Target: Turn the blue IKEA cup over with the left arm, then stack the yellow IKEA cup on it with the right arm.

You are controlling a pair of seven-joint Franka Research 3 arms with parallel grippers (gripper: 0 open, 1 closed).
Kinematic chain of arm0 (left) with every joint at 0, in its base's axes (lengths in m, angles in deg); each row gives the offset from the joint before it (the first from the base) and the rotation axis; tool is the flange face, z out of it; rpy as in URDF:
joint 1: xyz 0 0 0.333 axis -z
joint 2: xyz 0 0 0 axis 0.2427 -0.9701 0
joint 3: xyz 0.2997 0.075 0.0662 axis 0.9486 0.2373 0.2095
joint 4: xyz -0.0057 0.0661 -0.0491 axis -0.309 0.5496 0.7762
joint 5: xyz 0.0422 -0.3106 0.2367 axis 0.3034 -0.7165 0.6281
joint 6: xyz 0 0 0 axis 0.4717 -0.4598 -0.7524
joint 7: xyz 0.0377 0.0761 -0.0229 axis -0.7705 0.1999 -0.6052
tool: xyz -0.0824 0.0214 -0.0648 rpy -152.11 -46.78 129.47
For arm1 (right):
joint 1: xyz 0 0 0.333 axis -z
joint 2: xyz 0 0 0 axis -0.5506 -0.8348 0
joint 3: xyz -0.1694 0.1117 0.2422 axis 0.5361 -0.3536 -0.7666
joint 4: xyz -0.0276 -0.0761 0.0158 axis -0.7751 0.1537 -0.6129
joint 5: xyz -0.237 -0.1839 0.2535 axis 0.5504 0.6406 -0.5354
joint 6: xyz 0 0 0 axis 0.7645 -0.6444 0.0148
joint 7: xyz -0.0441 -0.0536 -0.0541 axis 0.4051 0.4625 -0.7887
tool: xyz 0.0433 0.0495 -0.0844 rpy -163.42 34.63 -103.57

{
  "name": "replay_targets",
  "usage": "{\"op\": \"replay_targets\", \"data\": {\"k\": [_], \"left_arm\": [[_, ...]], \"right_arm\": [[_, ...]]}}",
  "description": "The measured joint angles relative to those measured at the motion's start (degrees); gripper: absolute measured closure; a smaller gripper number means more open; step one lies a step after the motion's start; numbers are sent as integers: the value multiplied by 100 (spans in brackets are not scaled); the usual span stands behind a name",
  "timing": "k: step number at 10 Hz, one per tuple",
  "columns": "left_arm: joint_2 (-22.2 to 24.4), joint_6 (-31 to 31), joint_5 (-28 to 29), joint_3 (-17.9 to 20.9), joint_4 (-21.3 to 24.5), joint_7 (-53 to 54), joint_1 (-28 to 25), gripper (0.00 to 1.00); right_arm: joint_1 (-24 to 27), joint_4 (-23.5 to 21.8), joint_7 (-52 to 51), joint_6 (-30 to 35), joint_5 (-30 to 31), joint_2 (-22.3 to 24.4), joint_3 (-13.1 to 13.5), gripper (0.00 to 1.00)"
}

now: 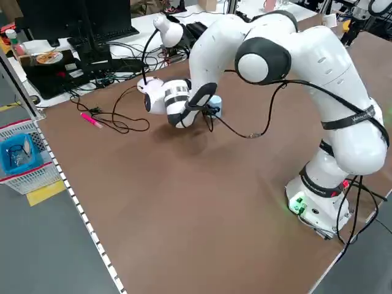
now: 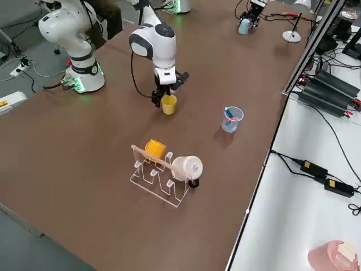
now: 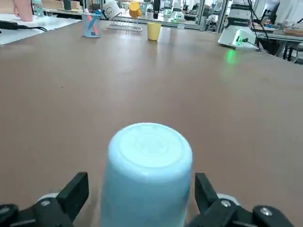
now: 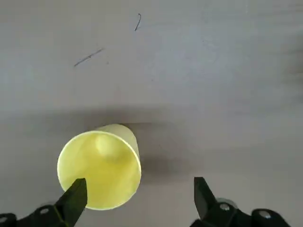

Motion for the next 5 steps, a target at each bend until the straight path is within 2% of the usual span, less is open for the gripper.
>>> {"op": "replay_targets", "data": {"k": [5], "left_arm": [[-191,0,-34,-153,1,12,1,5]], "right_arm": [[6,0,0,-372,2,-197,11,0]]}}
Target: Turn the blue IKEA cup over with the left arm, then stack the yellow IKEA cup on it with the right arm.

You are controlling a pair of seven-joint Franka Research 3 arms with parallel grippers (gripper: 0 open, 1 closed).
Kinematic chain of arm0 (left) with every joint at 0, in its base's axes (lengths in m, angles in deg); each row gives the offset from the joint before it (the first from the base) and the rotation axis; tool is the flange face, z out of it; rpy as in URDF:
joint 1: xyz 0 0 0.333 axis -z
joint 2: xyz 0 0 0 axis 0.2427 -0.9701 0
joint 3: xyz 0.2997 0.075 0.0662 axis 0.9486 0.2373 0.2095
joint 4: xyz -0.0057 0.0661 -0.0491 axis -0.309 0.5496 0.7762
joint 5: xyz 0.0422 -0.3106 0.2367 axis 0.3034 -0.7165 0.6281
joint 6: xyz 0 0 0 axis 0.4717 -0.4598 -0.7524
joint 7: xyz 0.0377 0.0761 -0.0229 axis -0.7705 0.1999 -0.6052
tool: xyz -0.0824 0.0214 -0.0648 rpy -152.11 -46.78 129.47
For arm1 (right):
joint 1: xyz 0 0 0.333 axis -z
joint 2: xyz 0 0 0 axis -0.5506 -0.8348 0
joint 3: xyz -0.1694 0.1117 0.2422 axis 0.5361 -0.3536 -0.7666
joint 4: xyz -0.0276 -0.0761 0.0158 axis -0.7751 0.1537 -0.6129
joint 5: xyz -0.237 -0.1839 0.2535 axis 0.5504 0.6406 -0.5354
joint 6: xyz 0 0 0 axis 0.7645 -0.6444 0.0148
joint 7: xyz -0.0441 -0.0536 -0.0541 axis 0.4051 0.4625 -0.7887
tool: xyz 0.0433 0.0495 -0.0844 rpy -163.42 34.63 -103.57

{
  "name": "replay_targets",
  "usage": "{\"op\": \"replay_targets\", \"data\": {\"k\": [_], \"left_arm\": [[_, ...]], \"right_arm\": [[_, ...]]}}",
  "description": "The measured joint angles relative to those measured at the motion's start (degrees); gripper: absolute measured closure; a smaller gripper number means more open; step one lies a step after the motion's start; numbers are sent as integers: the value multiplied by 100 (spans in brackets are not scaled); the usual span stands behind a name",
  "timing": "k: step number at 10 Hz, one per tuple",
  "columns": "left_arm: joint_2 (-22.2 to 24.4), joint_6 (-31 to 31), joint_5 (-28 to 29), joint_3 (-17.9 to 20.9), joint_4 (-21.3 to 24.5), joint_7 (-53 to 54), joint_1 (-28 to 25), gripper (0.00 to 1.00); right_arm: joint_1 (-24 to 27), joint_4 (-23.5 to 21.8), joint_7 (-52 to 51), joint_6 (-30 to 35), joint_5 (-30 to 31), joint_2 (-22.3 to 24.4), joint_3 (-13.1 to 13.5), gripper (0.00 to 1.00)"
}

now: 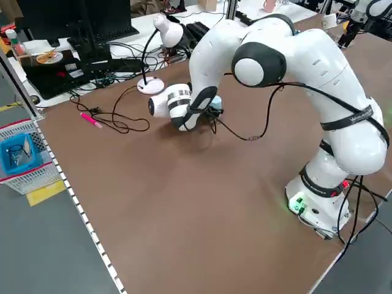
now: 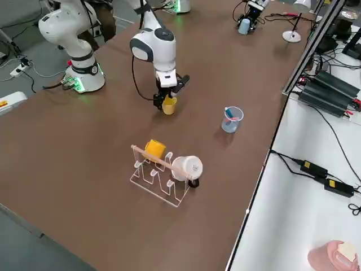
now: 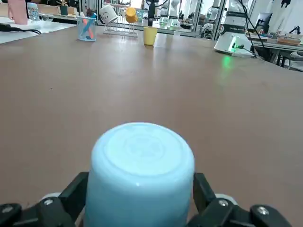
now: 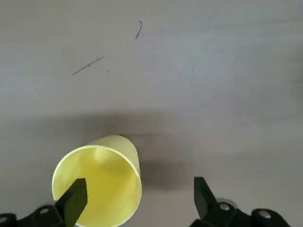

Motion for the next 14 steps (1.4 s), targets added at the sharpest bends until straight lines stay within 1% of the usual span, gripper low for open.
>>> {"op": "replay_targets", "data": {"k": [1,3,5,6,7,8,9,10,11,12,13,14], "left_arm": [[0,-3,-1,-6,-1,0,-1,7],[0,-18,-2,-6,-3,0,-3,21],[3,-20,-3,-9,-32,17,-3,28],[14,-20,-3,-13,-61,22,-2,31],[42,-20,-3,-25,-104,24,-1,30],[134,-20,-3,-45,-164,28,7,30],[348,-24,0,-54,-206,13,49,31],[627,-25,62,-51,-226,-157,169,31],[916,-22,291,-48,-295,-556,344,31],[1138,-10,624,-51,-458,-1099,551,31],[1261,61,849,-50,-662,-1646,765,31],[1335,216,942,-45,-821,-2107,954,31]], "right_arm": [[8,-1,0,-150,0,-59,15,0],[16,1,0,-361,0,-210,46,0],[18,0,0,-528,0,-289,58,0],[20,0,0,-619,0,-359,60,1],[24,0,-1,-668,0,-424,62,2],[26,1,-2,-687,0,-469,62,3],[26,1,-5,-693,11,-494,62,5],[26,1,-6,-699,15,-504,62,13],[25,1,-6,-703,17,-508,62,18],[25,1,-6,-704,18,-508,61,36],[25,1,-6,-703,18,-509,61,51],[25,2,-5,-702,18,-509,61,68]]}}
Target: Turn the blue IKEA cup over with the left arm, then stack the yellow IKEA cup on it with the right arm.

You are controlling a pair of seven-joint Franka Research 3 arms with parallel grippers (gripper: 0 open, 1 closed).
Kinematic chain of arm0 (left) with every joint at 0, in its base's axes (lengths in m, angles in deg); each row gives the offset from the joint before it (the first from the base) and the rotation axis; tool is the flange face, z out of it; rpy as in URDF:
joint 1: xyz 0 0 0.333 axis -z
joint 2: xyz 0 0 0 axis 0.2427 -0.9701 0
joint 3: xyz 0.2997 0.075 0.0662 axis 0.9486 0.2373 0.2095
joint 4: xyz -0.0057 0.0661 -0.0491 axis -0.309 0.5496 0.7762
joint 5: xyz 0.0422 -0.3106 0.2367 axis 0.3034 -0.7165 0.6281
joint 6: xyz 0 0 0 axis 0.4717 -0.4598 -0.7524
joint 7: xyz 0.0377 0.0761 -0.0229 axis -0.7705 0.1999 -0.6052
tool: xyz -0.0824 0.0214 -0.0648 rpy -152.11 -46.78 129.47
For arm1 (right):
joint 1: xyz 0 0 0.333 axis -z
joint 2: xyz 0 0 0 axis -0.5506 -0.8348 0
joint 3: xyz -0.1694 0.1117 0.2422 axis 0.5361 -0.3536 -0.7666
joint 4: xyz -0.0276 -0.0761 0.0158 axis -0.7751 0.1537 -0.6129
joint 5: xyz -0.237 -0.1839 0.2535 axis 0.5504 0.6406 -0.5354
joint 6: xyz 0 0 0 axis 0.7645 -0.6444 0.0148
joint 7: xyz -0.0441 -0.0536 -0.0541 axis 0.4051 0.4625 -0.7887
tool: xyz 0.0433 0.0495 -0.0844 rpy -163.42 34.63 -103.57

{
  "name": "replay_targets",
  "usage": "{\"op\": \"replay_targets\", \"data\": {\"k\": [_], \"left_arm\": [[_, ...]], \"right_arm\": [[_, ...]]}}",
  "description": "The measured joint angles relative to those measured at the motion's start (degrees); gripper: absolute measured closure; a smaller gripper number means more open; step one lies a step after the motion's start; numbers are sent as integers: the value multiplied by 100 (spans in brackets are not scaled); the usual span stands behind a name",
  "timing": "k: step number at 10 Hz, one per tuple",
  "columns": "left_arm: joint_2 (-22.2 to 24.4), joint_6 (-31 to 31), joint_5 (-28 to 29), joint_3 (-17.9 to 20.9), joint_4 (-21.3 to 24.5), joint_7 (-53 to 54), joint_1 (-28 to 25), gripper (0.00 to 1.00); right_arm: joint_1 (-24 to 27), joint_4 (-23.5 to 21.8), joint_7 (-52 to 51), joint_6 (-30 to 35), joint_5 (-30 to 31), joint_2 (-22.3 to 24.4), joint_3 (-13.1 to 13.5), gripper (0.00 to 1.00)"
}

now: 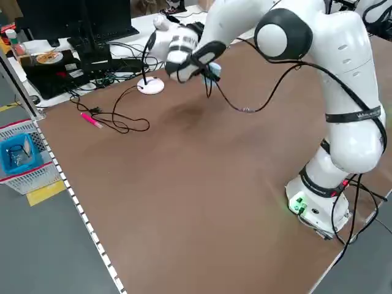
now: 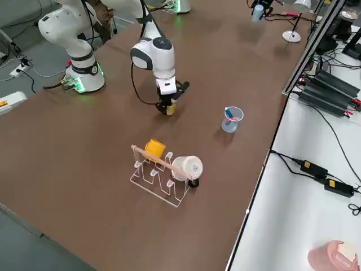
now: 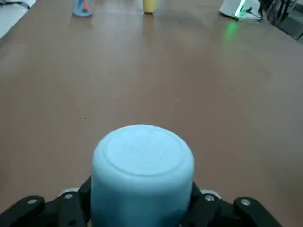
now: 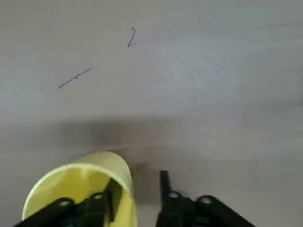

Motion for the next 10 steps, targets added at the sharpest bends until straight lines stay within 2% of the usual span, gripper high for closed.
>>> {"op": "replay_targets", "data": {"k": [1,2,6,7,10], "left_arm": [[118,113,181,1,-104,-460,175,31],[300,158,538,0,-172,-965,359,31],[996,357,1953,-11,-381,-2283,1156,31],[1117,514,2333,-17,-385,-2481,1437,31],[1396,749,4047,-28,-390,-3561,2573,31]], "right_arm": [[0,2,1,0,-1,0,-1,85],[-4,19,3,12,-1,16,-21,93],[-4,138,116,302,-3,17,-26,93],[-6,281,213,569,-3,25,-32,95],[-36,989,289,1619,-9,217,-66,95]]}}
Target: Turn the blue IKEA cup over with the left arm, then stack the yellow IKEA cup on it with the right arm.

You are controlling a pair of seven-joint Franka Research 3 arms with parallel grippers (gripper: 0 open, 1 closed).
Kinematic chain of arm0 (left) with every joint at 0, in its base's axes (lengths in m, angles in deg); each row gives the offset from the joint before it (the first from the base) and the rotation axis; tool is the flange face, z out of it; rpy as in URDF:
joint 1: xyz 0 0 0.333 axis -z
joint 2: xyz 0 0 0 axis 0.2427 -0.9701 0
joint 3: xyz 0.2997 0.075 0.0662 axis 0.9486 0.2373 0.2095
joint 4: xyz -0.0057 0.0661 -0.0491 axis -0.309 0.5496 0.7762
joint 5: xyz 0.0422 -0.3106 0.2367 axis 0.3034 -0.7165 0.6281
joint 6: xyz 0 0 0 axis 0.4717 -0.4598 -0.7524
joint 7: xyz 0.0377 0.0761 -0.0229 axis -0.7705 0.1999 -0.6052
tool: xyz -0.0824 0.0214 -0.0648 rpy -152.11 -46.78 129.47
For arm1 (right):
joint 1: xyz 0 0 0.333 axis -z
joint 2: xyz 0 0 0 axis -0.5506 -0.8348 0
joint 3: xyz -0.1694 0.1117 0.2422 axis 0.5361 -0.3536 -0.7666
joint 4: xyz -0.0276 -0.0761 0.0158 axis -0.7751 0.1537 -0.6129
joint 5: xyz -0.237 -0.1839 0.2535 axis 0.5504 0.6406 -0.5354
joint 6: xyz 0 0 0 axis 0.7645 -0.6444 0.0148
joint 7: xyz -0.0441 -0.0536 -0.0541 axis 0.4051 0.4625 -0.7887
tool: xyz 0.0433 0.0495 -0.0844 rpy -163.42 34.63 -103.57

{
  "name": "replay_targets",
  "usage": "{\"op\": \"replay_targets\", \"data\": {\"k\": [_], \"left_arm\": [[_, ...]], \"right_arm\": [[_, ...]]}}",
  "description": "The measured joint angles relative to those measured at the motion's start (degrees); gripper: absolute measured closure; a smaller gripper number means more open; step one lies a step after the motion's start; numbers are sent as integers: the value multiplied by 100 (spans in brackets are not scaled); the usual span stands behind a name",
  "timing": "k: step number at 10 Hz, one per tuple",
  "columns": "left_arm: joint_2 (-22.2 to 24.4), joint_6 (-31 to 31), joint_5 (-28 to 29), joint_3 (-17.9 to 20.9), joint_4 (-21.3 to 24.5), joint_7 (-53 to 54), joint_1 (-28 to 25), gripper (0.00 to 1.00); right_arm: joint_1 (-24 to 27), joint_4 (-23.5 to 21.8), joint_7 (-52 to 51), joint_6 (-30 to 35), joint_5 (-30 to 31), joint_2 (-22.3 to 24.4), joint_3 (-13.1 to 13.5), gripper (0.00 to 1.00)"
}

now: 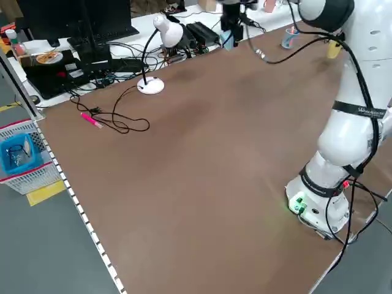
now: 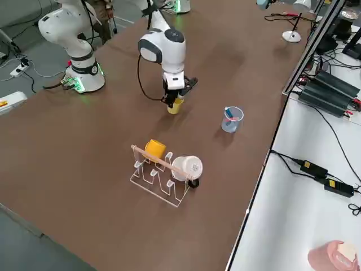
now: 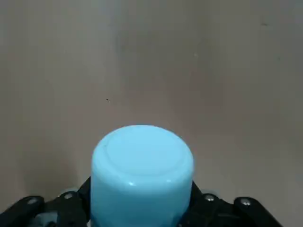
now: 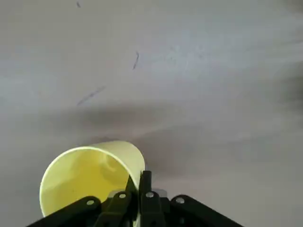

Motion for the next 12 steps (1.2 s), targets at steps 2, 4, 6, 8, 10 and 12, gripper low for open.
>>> {"op": "replay_targets", "data": {"k": [2,4,6,8,10,12], "left_arm": [[13,12,1267,-4,21,-933,576,31],[-62,14,2632,-48,57,-1815,1247,31],[-276,-168,3506,-42,109,-2433,2051,31],[-683,-466,4536,-40,106,-3038,2783,31],[-1102,-654,5239,-29,103,-3489,3334,31],[-1633,-893,5773,206,46,-3943,3963,31]], "right_arm": [[-78,258,42,476,-3,139,-13,95],[-130,300,62,632,-3,196,-14,95],[-158,301,65,642,-3,197,-15,95],[-175,302,77,645,-7,197,-16,95],[-177,304,84,646,-8,197,-12,95],[-178,307,87,645,-75,197,-12,95]]}}
